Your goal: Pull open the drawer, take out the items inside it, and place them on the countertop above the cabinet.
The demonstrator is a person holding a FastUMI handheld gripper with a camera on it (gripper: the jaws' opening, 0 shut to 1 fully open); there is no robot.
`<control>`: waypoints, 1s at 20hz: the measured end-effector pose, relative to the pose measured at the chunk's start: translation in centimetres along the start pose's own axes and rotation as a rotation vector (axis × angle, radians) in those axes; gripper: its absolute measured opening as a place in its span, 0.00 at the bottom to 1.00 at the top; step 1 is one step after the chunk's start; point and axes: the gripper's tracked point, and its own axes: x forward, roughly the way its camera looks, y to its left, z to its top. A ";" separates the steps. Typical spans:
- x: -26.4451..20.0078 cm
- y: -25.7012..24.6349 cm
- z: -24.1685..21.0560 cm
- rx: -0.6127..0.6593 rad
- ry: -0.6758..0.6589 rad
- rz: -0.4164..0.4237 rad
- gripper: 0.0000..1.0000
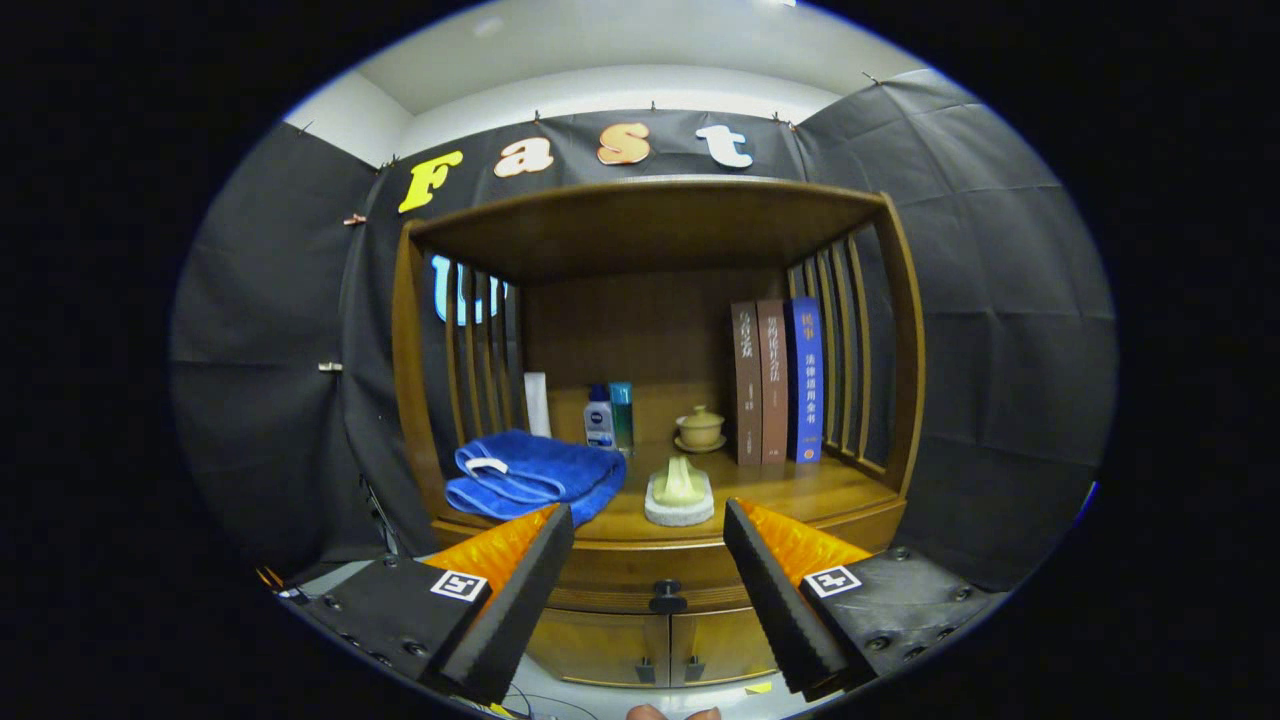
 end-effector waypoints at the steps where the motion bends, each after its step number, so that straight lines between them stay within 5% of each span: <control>1: -0.9 -0.1 1.6 0.001 -0.019 -0.004 0.99; 8: -5.6 -0.4 6.3 -0.032 -0.025 0.004 0.99; 20: -7.0 -0.6 6.4 -0.027 -0.016 -0.002 0.99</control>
